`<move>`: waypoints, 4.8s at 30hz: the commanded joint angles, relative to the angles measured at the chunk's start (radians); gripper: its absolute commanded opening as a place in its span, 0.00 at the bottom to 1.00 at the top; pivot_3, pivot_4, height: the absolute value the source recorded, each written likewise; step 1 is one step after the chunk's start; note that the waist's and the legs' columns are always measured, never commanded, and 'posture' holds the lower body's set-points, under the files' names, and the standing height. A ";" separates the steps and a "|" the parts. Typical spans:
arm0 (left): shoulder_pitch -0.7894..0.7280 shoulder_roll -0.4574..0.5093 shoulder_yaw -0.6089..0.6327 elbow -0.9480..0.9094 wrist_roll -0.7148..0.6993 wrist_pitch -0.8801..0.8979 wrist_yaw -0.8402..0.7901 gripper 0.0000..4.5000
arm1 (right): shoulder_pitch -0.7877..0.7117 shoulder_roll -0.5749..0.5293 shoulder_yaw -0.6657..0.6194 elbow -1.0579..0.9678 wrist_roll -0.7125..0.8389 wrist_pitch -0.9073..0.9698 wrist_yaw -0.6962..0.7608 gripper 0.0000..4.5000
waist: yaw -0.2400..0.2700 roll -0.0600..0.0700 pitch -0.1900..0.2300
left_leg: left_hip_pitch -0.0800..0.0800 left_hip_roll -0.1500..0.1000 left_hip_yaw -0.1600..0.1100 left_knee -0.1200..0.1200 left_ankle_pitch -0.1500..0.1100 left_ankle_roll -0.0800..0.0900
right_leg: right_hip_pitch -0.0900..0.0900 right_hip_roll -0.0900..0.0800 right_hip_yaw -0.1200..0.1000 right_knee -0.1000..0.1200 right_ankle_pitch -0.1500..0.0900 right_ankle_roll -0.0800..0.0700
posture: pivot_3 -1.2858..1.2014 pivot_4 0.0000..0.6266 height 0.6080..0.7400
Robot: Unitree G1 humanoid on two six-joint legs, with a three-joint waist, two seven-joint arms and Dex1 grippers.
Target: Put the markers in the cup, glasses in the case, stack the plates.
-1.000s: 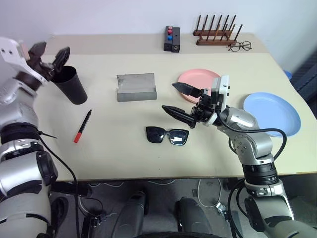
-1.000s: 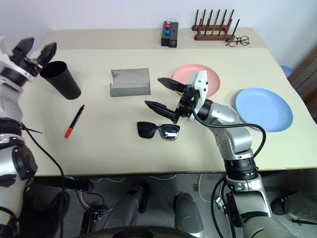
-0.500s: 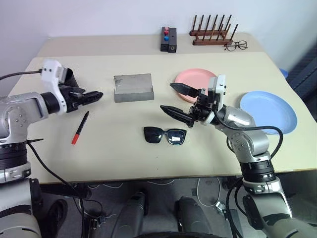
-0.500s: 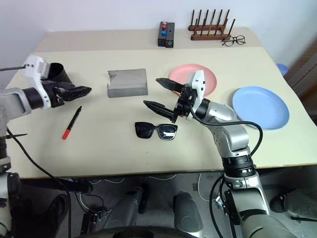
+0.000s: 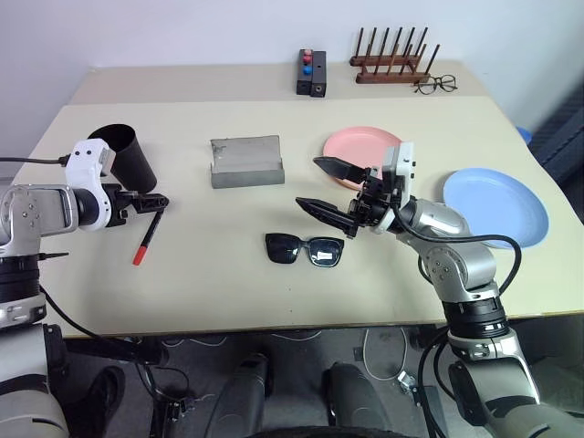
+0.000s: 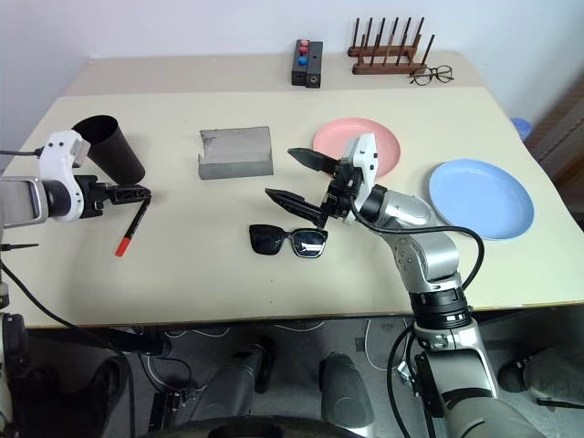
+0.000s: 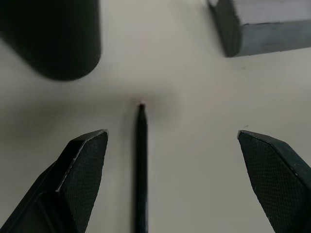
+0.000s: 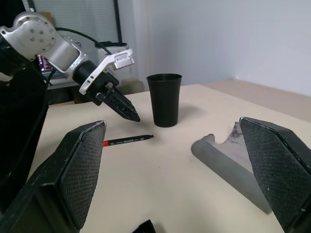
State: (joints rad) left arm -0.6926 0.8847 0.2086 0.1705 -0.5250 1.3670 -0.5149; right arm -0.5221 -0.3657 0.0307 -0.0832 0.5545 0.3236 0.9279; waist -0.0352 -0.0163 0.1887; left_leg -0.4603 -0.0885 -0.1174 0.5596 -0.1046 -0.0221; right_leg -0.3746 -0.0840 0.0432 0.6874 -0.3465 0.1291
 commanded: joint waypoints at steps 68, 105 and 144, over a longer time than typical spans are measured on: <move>-0.243 -0.143 0.277 0.478 0.150 -1.473 -0.115 0.01 | 0.005 -0.056 -0.031 -0.056 0.022 0.064 0.034 1.00 | 0.019 0.000 0.000 | -0.001 -0.001 0.001 0.000 0.000 0.000 | 0.001 -0.003 -0.001 -0.002 0.000 0.000 | 0.52 0.24 1.00; -0.292 -0.201 0.270 0.993 0.171 -1.871 -0.225 0.27 | 0.035 -0.063 -0.023 -0.128 0.018 0.097 -0.018 1.00 | 0.015 -0.001 0.000 | -0.001 -0.001 0.000 0.001 0.000 0.001 | 0.002 -0.001 -0.002 0.000 0.000 0.001 | 0.52 0.24 1.00; -0.533 -0.458 -0.260 1.128 0.575 -1.511 -0.520 0.99 | 0.148 -0.160 -0.170 -0.005 -0.077 -0.095 -0.051 1.00 | -0.006 -0.001 0.000 | -0.001 -0.001 0.000 0.002 0.001 0.001 | 0.002 0.001 -0.002 0.001 0.000 0.001 | 0.52 0.24 1.00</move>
State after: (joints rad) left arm -1.1926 0.4261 -0.0467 1.2951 0.0291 -0.1387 -1.0519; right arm -0.3782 -0.5156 -0.1064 -0.0349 0.4566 0.2411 0.8816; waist -0.0411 -0.0178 0.1890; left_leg -0.4614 -0.0893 -0.1173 0.5612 -0.1041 -0.0212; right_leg -0.3726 -0.0829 0.0416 0.6884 -0.3461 0.1302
